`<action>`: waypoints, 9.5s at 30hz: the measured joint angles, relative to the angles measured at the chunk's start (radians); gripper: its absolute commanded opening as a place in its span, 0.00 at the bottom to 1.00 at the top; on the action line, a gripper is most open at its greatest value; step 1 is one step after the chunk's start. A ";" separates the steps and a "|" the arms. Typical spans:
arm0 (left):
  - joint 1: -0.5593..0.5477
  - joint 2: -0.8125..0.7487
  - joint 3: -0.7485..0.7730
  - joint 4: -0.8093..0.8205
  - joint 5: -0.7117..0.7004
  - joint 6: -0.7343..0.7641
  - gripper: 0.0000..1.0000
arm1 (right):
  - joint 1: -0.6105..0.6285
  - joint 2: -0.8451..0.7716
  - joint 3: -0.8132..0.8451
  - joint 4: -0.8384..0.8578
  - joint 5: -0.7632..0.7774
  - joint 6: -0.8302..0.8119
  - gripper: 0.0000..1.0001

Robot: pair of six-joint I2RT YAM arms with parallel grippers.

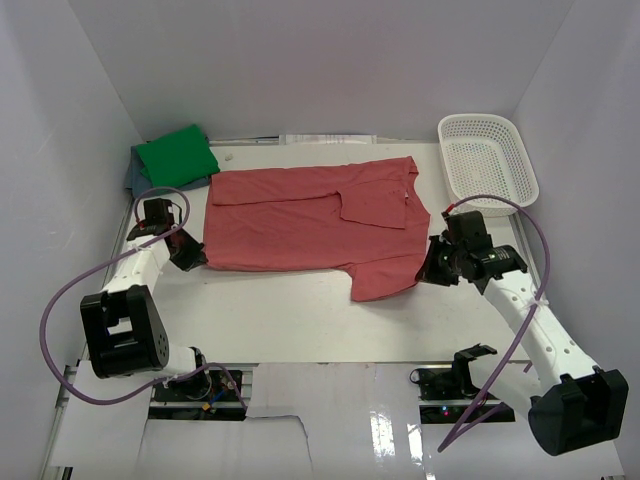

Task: Fold and stack the t-shirts
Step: Grap the side of the flattened tshirt closest away from the robot with both arms, then fold the other side of the tshirt into a rectangle

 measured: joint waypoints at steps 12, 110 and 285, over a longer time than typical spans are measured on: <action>0.000 0.065 0.063 -0.003 0.003 0.002 0.00 | -0.014 0.141 0.252 -0.021 -0.031 -0.048 0.08; 0.000 0.690 0.777 -0.025 0.059 -0.051 0.00 | -0.142 1.147 1.320 0.109 -0.255 -0.175 0.08; -0.082 0.265 0.208 -0.018 -0.247 0.007 0.00 | -0.165 0.713 0.263 0.220 0.067 -0.163 0.08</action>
